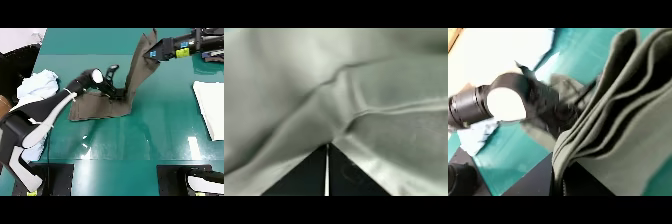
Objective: Fold the shirts.
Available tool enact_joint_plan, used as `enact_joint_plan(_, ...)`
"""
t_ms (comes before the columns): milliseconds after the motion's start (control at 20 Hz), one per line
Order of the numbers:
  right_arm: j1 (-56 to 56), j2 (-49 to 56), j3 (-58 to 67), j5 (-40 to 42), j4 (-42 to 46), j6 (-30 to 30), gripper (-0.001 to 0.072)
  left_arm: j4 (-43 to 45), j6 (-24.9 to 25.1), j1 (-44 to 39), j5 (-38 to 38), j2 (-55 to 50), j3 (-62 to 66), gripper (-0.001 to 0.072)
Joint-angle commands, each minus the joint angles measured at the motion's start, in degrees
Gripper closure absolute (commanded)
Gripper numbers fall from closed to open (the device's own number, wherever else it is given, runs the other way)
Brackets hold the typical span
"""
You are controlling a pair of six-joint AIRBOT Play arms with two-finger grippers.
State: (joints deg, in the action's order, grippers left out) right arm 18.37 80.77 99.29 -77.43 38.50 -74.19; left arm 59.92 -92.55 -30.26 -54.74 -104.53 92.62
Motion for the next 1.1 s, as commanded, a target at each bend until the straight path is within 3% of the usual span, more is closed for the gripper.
enact_joint_plan(0,5.44,1.27,0.15,3.21,-1.09,0.13,0.0698,4.96,0.02,7.58,-4.28,6.38,0.07,0.0679)
enact_joint_plan(150,13.33,5.73,0.15,7.48,-4.28,2.27,0.0698,10.56,1.62,17.66,-7.48,15.96,0.07,0.0679)
enact_joint_plan(350,26.51,15.21,0.17,21.24,-4.96,6.23,0.0687,15.15,2.89,29.62,-9.84,27.39,0.07,0.0679)
enact_joint_plan(400,28.76,17.66,0.17,24.35,-4.92,7.87,0.0475,15.15,3.02,31.89,-9.97,29.40,0.04,0.0679)
enact_joint_plan(450,30.16,19.58,0.17,26.08,-4.96,8.09,0.0209,15.15,3.02,34.07,-10.03,31.17,0.04,0.0679)
enact_joint_plan(500,30.84,21.11,0.57,25.07,-4.79,8.11,0.0161,15.15,3.02,35.78,-10.16,32.39,0.04,0.0679)
enact_joint_plan(550,30.64,22.25,1.90,21.53,-3.58,8.09,0.0170,15.15,3.02,37.07,-10.56,33.22,0.07,0.0679)
enact_joint_plan(600,29.62,22.86,3.23,17.27,-1.95,7.48,0.0246,15.13,3.04,38.01,-11.13,33.73,0.04,0.0679)
enact_joint_plan(750,23.87,21.05,1.03,8.96,0.81,5.60,0.0260,14.75,4.68,38.27,-13.84,33.77,0.04,0.0679)
enact_joint_plan(1050,5.01,10.51,-23.15,11.82,4.87,-0.35,0.0237,13.18,4.68,38.27,-15.96,33.75,0.02,0.0678)
